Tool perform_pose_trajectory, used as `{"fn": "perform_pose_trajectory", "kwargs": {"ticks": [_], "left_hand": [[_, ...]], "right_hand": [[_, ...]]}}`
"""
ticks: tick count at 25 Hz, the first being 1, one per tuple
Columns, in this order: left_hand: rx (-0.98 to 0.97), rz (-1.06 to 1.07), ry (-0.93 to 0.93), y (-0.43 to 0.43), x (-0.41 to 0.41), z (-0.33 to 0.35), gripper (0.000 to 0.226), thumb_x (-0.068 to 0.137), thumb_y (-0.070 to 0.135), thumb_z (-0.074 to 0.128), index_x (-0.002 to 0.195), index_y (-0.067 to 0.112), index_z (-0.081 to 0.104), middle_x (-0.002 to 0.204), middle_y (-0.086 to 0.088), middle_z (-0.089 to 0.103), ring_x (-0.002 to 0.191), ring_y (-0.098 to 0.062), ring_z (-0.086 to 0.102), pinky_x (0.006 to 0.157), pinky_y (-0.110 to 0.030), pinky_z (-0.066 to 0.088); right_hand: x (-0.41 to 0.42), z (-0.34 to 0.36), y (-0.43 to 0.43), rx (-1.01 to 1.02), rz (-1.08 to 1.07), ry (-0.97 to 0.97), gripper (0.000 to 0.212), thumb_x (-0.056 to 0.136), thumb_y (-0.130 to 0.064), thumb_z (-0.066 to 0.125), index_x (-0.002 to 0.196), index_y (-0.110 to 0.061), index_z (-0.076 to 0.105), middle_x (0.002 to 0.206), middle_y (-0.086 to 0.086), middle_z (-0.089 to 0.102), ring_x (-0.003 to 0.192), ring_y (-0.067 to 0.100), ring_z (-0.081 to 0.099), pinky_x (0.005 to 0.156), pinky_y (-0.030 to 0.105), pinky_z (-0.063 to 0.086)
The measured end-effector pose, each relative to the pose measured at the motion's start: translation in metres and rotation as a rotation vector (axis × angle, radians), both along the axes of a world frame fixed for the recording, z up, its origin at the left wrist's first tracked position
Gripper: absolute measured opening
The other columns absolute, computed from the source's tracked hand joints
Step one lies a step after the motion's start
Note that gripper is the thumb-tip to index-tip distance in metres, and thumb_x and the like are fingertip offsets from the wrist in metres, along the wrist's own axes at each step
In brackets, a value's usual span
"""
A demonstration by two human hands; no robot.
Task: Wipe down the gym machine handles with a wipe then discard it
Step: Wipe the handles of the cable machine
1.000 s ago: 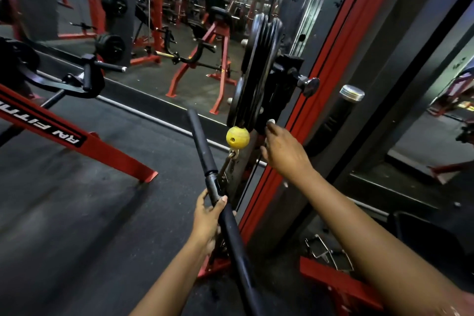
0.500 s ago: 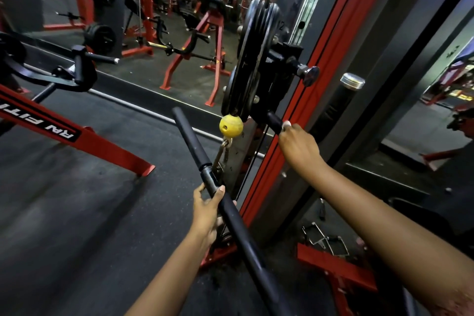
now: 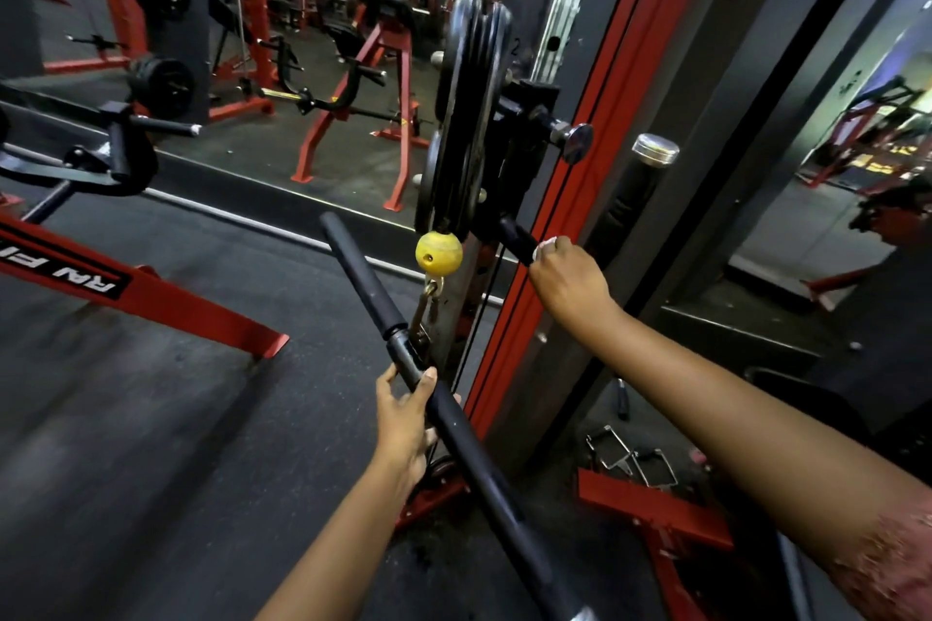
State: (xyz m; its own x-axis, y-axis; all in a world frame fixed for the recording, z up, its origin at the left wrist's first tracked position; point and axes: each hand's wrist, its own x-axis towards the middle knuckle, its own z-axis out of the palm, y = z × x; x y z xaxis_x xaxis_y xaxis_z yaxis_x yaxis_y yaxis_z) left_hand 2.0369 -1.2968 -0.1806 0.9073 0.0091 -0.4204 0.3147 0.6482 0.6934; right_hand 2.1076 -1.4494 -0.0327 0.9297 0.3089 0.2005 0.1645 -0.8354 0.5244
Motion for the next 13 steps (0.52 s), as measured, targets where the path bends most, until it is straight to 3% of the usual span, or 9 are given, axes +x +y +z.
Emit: {"fn": "perform_pose_trajectory", "kwargs": {"ticks": [8, 13], "left_hand": [[0.04, -0.016, 0.0, -0.02, 0.0, -0.004, 0.055, 0.087, 0.015, 0.062, 0.132, 0.03, 0.034, 0.106, -0.015, 0.064, 0.103, -0.039, 0.062, 0.089, -0.055, 0.048], [0.059, -0.022, -0.014, -0.023, 0.001, -0.001, 0.053, 0.089, 0.016, 0.06, 0.133, 0.027, 0.033, 0.107, -0.013, 0.063, 0.102, -0.036, 0.063, 0.086, -0.049, 0.052]], "right_hand": [[0.035, -0.003, 0.009, 0.063, 0.016, -0.002, 0.036, 0.095, -0.001, 0.03, 0.13, 0.001, 0.04, 0.124, 0.017, 0.048, 0.113, 0.028, 0.048, 0.072, 0.031, 0.046], [0.014, 0.0, 0.001, -0.003, 0.031, 0.007, 0.036, 0.093, 0.002, 0.03, 0.127, 0.007, 0.043, 0.125, 0.019, 0.047, 0.116, 0.031, 0.043, 0.077, 0.033, 0.047]]}}
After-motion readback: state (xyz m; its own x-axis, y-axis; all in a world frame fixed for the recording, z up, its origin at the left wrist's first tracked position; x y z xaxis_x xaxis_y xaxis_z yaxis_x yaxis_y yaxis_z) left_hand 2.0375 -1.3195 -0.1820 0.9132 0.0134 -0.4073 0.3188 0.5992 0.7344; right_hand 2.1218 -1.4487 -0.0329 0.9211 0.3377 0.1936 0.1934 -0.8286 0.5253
